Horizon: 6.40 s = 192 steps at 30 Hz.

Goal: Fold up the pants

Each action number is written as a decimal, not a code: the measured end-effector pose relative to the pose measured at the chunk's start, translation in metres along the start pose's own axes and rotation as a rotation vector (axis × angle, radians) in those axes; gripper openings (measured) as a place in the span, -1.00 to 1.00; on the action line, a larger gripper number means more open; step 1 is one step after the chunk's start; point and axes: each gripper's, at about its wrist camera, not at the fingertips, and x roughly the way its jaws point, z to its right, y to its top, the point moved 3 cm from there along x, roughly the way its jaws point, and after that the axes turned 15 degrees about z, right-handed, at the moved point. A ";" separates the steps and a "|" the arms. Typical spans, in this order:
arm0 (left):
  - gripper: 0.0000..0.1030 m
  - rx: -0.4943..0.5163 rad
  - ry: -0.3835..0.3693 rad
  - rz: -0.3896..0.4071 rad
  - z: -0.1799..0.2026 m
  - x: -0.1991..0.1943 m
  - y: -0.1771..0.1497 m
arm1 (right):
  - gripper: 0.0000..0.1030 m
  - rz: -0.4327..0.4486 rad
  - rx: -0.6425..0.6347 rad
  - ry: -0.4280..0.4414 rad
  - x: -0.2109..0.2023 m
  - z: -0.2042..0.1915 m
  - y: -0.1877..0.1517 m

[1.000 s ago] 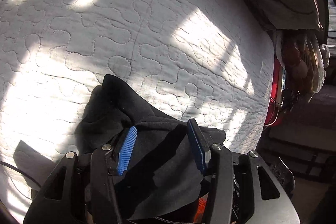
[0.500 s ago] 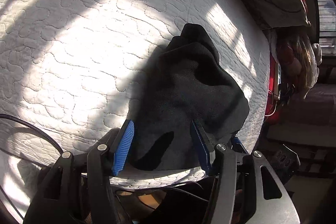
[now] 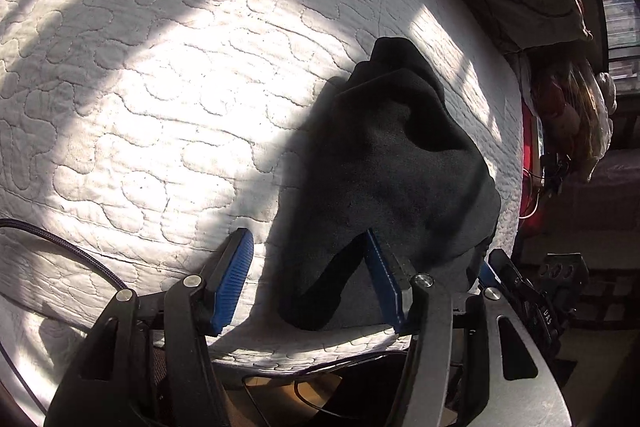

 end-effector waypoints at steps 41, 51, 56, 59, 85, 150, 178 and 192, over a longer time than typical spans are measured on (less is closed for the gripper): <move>1.00 0.277 0.045 0.057 0.053 0.034 -0.024 | 1.00 -0.156 0.059 0.162 0.060 -0.015 -0.004; 1.00 0.225 -0.034 0.065 0.039 0.013 -0.018 | 0.84 -0.193 0.126 0.137 0.062 -0.005 0.003; 1.00 0.288 0.009 0.137 0.024 -0.014 -0.002 | 0.80 -0.198 0.132 0.165 0.055 0.000 0.009; 0.99 0.217 -0.048 0.044 0.009 -0.002 0.003 | 0.81 -0.177 0.112 0.193 0.053 0.002 0.018; -0.64 0.250 -0.186 0.058 0.037 -0.032 -0.017 | -0.31 -0.179 -0.026 0.195 0.015 -0.024 -0.003; 0.18 -0.111 0.082 0.177 -0.012 -0.023 0.098 | 0.20 -0.041 0.279 0.062 0.133 -0.058 0.066; -0.17 0.081 0.088 0.270 -0.038 -0.060 0.139 | 0.22 -0.017 0.191 0.128 0.091 -0.072 0.030; -0.08 0.102 0.026 0.180 -0.056 0.010 0.153 | 0.11 -0.038 0.182 0.130 0.138 -0.078 0.018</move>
